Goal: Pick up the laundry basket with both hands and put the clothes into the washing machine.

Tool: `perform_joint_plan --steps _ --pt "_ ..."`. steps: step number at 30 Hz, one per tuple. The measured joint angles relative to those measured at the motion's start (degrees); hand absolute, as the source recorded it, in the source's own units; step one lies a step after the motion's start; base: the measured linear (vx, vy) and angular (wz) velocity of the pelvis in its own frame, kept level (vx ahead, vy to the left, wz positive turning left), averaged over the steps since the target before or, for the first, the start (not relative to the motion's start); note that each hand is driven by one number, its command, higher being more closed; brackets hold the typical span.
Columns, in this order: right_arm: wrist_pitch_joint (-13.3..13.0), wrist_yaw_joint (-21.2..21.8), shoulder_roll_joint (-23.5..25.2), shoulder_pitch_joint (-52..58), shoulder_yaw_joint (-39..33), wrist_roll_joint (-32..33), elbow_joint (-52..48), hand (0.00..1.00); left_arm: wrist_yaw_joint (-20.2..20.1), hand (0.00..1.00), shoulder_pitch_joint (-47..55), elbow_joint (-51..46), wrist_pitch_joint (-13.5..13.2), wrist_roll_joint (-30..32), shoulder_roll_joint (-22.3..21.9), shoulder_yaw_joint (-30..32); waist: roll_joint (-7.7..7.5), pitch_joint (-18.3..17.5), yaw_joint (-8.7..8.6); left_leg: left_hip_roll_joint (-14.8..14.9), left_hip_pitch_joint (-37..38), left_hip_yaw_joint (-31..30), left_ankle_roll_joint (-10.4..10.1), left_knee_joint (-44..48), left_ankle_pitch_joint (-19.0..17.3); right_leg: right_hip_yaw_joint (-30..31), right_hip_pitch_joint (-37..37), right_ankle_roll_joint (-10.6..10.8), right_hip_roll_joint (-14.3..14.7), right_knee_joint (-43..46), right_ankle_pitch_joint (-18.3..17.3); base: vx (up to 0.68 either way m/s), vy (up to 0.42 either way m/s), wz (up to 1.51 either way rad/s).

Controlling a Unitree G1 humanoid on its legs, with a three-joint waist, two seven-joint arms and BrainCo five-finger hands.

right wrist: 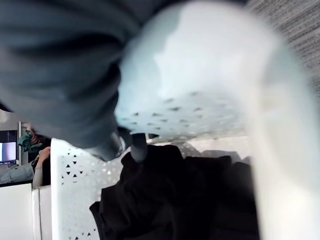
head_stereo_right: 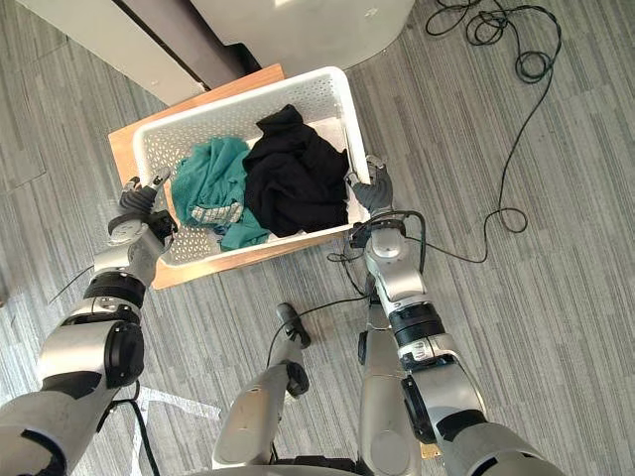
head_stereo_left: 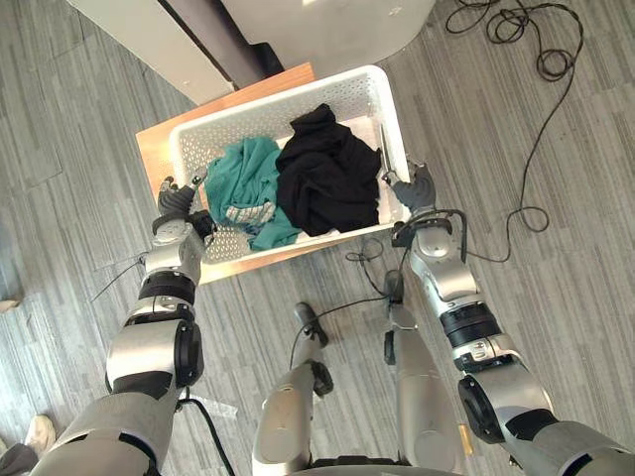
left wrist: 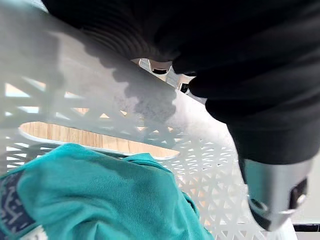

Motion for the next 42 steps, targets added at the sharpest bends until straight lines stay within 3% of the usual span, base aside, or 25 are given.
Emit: perform_joint_plan --steps 9,10,24,35,38,42 --pt "0.2 0.0 0.1 0.2 3.6 0.0 0.0 1.00 -2.6 0.00 2.3 2.6 0.8 4.3 0.6 4.3 -0.27 -0.1 -0.09 0.0 0.9 0.7 0.0 0.0 0.0 1.0 0.3 0.0 0.4 0.0 0.0 0.03 -0.039 -0.06" --pt "0.2 0.0 0.1 0.2 4.0 0.0 0.0 1.00 -3.1 1.00 2.7 2.9 1.0 4.3 0.6 5.3 -0.27 -0.1 -0.07 0.1 1.0 0.7 0.0 0.0 0.0 1.0 0.3 0.0 0.5 0.0 0.0 0.04 -0.054 -0.04" --pt "1.2 0.5 0.4 0.2 4.6 0.1 0.1 1.00 -5.3 1.00 5.5 4.0 3.1 11.4 0.4 5.8 -0.37 -0.2 0.00 0.2 0.9 0.8 0.0 0.3 0.0 1.0 0.2 0.0 0.6 0.1 0.0 0.03 -0.032 0.00" --pt "1.5 1.2 0.4 0.2 4.4 0.1 0.1 1.00 -5.2 1.00 6.1 3.7 3.1 11.6 0.3 4.9 -0.37 -0.2 0.09 0.1 1.1 0.8 0.0 0.3 0.0 1.0 0.2 0.0 0.5 0.6 0.0 0.00 0.000 0.00" --pt "1.5 1.4 0.3 0.2 4.1 0.1 0.0 1.00 -4.7 1.00 7.2 2.9 2.6 10.3 -0.1 2.9 -0.36 -0.2 0.14 -0.1 1.6 0.5 0.0 0.3 0.0 0.9 0.5 0.0 0.2 1.2 0.0 0.00 0.000 0.02" --pt "1.8 2.0 -0.6 0.6 2.7 0.1 0.1 1.00 -3.9 1.00 11.4 -0.6 1.2 3.6 -2.2 -1.3 -0.36 -0.2 -0.32 -0.3 3.3 -1.8 0.0 0.3 0.1 -0.9 3.4 0.4 -0.5 1.1 -0.4 0.01 -0.008 0.23"
